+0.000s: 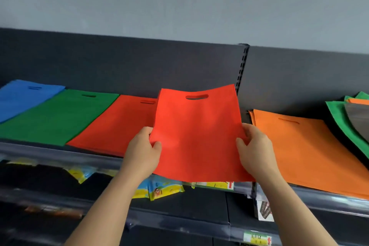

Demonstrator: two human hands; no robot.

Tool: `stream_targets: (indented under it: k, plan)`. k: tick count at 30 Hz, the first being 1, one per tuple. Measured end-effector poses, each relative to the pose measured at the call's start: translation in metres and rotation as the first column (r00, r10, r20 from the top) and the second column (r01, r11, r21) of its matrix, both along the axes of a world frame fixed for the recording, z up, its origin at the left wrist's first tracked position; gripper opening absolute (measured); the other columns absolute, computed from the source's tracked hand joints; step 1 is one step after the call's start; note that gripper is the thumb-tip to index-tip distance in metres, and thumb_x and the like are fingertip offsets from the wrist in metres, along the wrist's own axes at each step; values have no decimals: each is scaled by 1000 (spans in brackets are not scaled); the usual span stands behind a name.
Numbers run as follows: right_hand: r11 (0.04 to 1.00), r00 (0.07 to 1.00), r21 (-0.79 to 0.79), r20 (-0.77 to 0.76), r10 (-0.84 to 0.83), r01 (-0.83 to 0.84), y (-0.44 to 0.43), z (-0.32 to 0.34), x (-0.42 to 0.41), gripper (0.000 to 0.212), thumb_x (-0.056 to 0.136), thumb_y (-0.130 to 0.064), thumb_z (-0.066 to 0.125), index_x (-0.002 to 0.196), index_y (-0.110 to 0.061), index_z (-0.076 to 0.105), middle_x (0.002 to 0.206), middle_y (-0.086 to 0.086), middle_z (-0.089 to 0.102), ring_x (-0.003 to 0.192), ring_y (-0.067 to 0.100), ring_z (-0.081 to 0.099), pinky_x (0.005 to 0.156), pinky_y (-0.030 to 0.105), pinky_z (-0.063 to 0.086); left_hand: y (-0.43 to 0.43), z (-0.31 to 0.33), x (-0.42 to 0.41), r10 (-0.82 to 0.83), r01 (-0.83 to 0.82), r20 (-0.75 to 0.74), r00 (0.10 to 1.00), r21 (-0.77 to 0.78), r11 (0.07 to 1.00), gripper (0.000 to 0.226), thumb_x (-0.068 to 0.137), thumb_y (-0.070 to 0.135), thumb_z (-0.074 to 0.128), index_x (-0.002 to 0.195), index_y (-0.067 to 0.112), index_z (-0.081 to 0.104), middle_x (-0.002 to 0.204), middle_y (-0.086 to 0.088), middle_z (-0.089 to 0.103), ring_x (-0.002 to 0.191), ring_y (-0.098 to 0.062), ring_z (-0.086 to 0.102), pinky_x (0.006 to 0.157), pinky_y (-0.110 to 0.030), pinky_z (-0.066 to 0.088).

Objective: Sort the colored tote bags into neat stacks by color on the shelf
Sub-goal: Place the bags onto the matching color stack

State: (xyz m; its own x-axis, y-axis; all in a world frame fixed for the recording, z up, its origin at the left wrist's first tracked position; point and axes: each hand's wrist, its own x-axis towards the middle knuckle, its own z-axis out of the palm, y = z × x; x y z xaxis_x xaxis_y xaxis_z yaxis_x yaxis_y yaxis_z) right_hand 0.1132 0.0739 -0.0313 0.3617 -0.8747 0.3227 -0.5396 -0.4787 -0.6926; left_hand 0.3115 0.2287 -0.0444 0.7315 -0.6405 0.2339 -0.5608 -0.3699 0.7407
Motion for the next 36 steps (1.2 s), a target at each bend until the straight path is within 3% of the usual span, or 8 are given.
stream_targets:
  k: [8, 11, 18, 22, 26, 31, 36]
  plan:
    - [989, 989, 2, 18, 147, -147, 16, -4, 78, 39, 89, -10, 55, 128, -15, 54, 117, 2, 63, 105, 19, 57, 83, 23, 40, 32, -1, 62, 170, -176, 104, 980, 50, 983, 21, 91, 17, 57, 112, 15, 57, 96, 2, 62, 92, -23, 60, 74, -31, 44]
    - [984, 984, 17, 26, 177, -177, 17, -6, 104, 39, 89, -10, 56, 127, -15, 54, 115, 1, 64, 103, 18, 58, 81, 22, 38, 35, 1, 87, 224, -236, 152, 963, 69, 969, 30, 91, 18, 58, 120, 12, 57, 110, -4, 64, 102, -27, 60, 83, -35, 47]
    - [975, 978, 76, 10, 207, -207, 24, -19, 153, 46, 89, -11, 54, 133, -18, 44, 113, 3, 63, 102, 22, 57, 85, 30, 44, 40, -1, 143, 267, -297, 191, 945, 151, 943, 38, 91, 24, 58, 128, 17, 54, 117, -2, 64, 102, -26, 61, 85, -41, 51]
    - [985, 984, 79, -86, 158, -151, 30, -26, 173, 53, 90, -15, 54, 141, -17, 37, 127, 7, 56, 117, 25, 52, 97, 38, 43, 39, -4, 168, 239, -282, 214, 947, 200, 938, 40, 92, 25, 57, 130, 16, 52, 118, -3, 64, 103, -25, 60, 84, -39, 51]
    - [995, 970, 60, -225, 95, -83, 39, -29, 186, 49, 90, -18, 54, 137, -15, 41, 124, 8, 55, 113, 27, 54, 94, 37, 44, 39, -10, 185, 198, -261, 241, 950, 270, 927, 40, 93, 26, 55, 130, 14, 49, 116, -4, 64, 100, -26, 61, 80, -36, 51]
    - [999, 896, -11, -443, 28, -36, 49, -36, 196, 27, 92, -22, 49, 116, -11, 55, 108, 7, 53, 95, 31, 56, 85, 37, 41, 41, -17, 193, 142, -245, 296, 945, 350, 904, 37, 93, 23, 55, 126, 8, 50, 115, -9, 58, 101, -26, 57, 79, -36, 48]
    - [990, 842, -133, -539, -23, -57, 53, -39, 196, 32, 94, -35, 46, 117, -17, 57, 123, 3, 52, 109, 26, 48, 90, 36, 37, 45, -18, 194, 67, -248, 418, 906, 394, 885, 32, 93, 24, 54, 121, 9, 53, 116, -9, 55, 101, -27, 51, 81, -36, 44]
